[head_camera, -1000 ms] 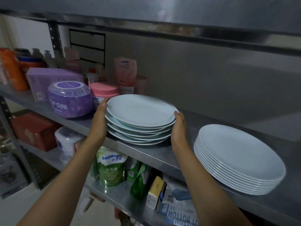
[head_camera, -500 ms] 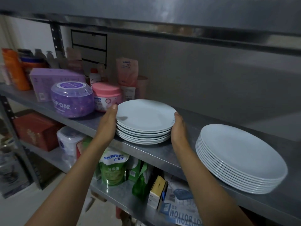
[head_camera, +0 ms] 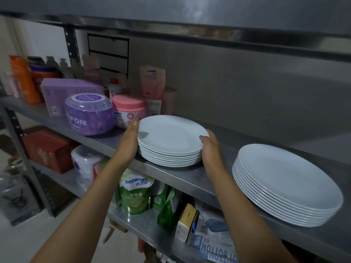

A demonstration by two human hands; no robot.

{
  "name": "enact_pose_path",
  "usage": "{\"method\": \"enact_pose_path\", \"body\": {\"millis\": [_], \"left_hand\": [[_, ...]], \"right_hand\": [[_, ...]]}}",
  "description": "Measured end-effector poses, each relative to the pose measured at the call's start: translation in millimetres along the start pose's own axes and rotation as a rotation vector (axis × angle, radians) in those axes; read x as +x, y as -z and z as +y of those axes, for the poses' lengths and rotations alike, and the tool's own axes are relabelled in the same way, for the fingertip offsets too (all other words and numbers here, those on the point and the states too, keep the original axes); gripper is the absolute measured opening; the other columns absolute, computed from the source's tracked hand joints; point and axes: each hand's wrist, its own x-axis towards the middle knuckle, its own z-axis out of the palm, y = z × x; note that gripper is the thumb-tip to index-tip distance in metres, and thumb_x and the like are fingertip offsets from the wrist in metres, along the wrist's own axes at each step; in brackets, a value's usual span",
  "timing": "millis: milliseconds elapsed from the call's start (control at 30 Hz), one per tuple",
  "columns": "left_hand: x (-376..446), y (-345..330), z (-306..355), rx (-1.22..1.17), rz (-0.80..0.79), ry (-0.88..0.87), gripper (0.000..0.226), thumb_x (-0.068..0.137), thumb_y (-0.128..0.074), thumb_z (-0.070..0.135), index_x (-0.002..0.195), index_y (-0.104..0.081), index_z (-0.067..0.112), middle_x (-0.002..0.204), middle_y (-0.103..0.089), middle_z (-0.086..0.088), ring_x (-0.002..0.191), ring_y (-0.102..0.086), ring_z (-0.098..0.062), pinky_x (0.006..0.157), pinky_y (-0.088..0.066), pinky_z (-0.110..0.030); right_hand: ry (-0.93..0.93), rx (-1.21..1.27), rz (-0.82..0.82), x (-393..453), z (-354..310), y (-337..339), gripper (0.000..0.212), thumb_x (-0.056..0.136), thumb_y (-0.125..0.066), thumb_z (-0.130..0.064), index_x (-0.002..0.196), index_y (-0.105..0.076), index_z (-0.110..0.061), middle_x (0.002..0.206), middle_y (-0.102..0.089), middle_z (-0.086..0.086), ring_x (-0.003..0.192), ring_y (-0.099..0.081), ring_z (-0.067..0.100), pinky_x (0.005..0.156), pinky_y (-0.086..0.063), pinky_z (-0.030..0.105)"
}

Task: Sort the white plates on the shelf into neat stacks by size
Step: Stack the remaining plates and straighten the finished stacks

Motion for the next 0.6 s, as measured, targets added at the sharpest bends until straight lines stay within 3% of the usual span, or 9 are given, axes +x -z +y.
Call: {"method": "enact_pose_path", "body": {"millis": [200, 333, 400, 467, 533, 600], "left_hand": [[2.9, -1.1, -0.8, 0.032, -0.025, 0.035, 0.05, 0.102, -0.02, 0.05, 0.147, -0.034, 0.032, 0.154, -0.031, 0.003, 0.141, -0.027, -0.015, 0.117, -0.019, -0.039], [6.1, 0.0, -5.2, 0.016, -0.009, 0.075, 0.07, 0.085, -0.028, 0.063, 0.145, -0.037, 0.029, 0.152, -0.037, 0.002, 0.138, -0.034, -0.017, 0.116, -0.023, -0.046], [6.6, 0.7, -5.1, -0.011, 0.006, 0.09, 0.067, 0.083, -0.031, 0.055, 0.144, -0.041, 0.028, 0.15, -0.04, 0.002, 0.137, -0.036, -0.016, 0.116, -0.025, -0.046], [5.6, -0.7, -3.8, -0.036, 0.008, 0.075, 0.06, 0.086, -0.032, 0.044, 0.142, -0.043, 0.028, 0.148, -0.043, 0.003, 0.135, -0.039, -0.017, 0.115, -0.027, -0.045], [2.9, -2.9, -1.6, -0.065, 0.024, 0.038, 0.053, 0.09, -0.034, 0.033, 0.142, -0.043, 0.027, 0.146, -0.043, 0.004, 0.133, -0.039, -0.016, 0.114, -0.028, -0.041], [2.7, -3.6, -2.5, -0.079, 0.035, 0.021, 0.049, 0.094, -0.035, 0.027, 0.143, -0.04, 0.029, 0.146, -0.041, 0.005, 0.134, -0.038, -0.015, 0.113, -0.028, -0.04]], "right_hand": [[-0.006, 0.006, 0.021, 0.6, -0.5, -0.7, 0.044, 0.09, -0.046, -0.01, 0.134, -0.051, -0.017, 0.121, -0.063, 0.001, 0.109, -0.059, 0.019, 0.093, -0.046, 0.032], [-0.003, 0.016, 0.04, -0.1, -1.0, -1.8, 0.041, 0.086, -0.045, -0.004, 0.123, -0.055, -0.017, 0.107, -0.065, 0.001, 0.101, -0.06, 0.022, 0.084, -0.047, 0.032], [0.002, 0.01, 0.05, 0.2, -1.2, -1.8, 0.038, 0.085, -0.045, -0.003, 0.119, -0.057, -0.018, 0.102, -0.065, -0.002, 0.1, -0.06, 0.021, 0.081, -0.046, 0.031], [0.013, 0.012, 0.055, -0.6, -2.0, -1.2, 0.044, 0.085, -0.045, -0.003, 0.126, -0.056, -0.016, 0.113, -0.064, 0.0, 0.108, -0.059, 0.022, 0.084, -0.044, 0.03], [0.006, 0.017, 0.054, -2.7, -3.6, -0.4, 0.057, 0.087, -0.044, -0.003, 0.143, -0.042, -0.016, 0.136, -0.053, 0.0, 0.124, -0.05, 0.019, 0.097, -0.04, 0.029], [0.005, 0.024, 0.048, -3.3, -4.1, 0.5, 0.061, 0.089, -0.042, -0.003, 0.148, -0.035, -0.016, 0.145, -0.045, -0.001, 0.13, -0.044, 0.017, 0.106, -0.036, 0.03]]}}
